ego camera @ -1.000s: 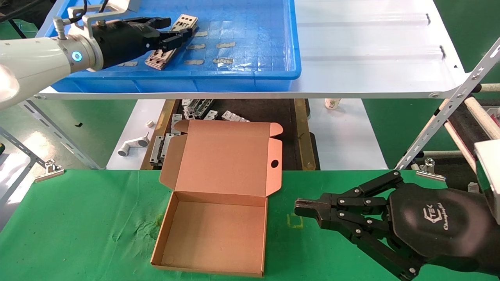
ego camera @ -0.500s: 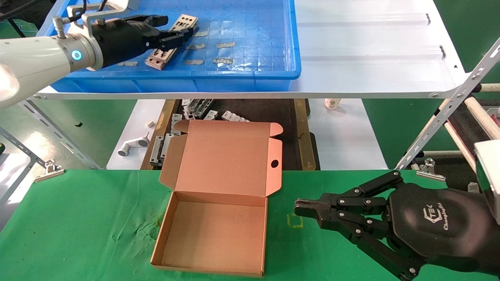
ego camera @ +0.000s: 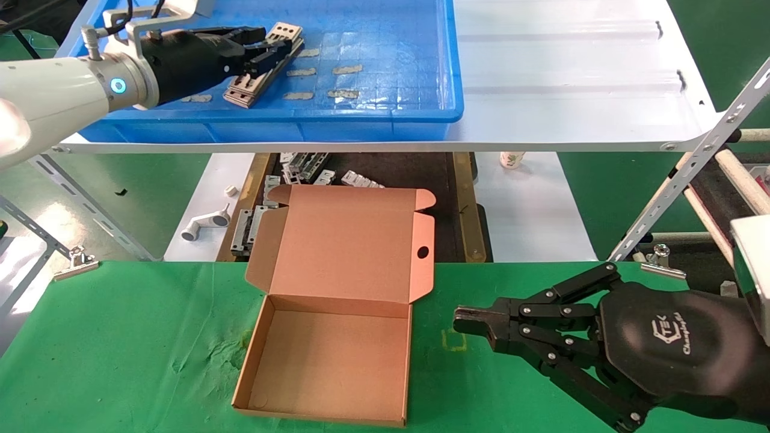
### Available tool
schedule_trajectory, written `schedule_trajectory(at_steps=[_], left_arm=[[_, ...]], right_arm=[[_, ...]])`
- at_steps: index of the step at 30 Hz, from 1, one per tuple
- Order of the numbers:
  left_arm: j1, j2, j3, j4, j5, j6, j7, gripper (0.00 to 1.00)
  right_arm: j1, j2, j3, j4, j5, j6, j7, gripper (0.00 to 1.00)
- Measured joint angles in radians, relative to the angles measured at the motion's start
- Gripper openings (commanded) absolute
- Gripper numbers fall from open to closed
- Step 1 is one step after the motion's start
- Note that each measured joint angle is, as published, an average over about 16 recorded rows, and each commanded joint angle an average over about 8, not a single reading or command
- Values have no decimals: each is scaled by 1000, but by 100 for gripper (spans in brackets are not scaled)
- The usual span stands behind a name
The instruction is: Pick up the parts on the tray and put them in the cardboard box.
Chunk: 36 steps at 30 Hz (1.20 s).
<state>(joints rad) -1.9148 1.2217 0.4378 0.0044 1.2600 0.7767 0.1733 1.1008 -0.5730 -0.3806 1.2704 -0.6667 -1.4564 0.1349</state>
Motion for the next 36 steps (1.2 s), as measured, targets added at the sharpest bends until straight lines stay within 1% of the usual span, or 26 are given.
schedule_trajectory(at_steps=[16, 22, 28, 36], left_arm=[[-12, -9, -8, -11, -12, 14, -3, 0], [-24, -22, -16, -29, -23, 66, 6, 0], [-42, -56, -22, -64, -34, 193, 29, 0], [-59, -133, -19, -134, -42, 487, 78, 0]], right_arm=[[0, 0, 0, 0, 0, 0, 0, 0], [0, 0, 0, 0, 0, 0, 0, 0], [0, 0, 0, 0, 0, 0, 0, 0], [0, 0, 0, 0, 0, 0, 0, 0]])
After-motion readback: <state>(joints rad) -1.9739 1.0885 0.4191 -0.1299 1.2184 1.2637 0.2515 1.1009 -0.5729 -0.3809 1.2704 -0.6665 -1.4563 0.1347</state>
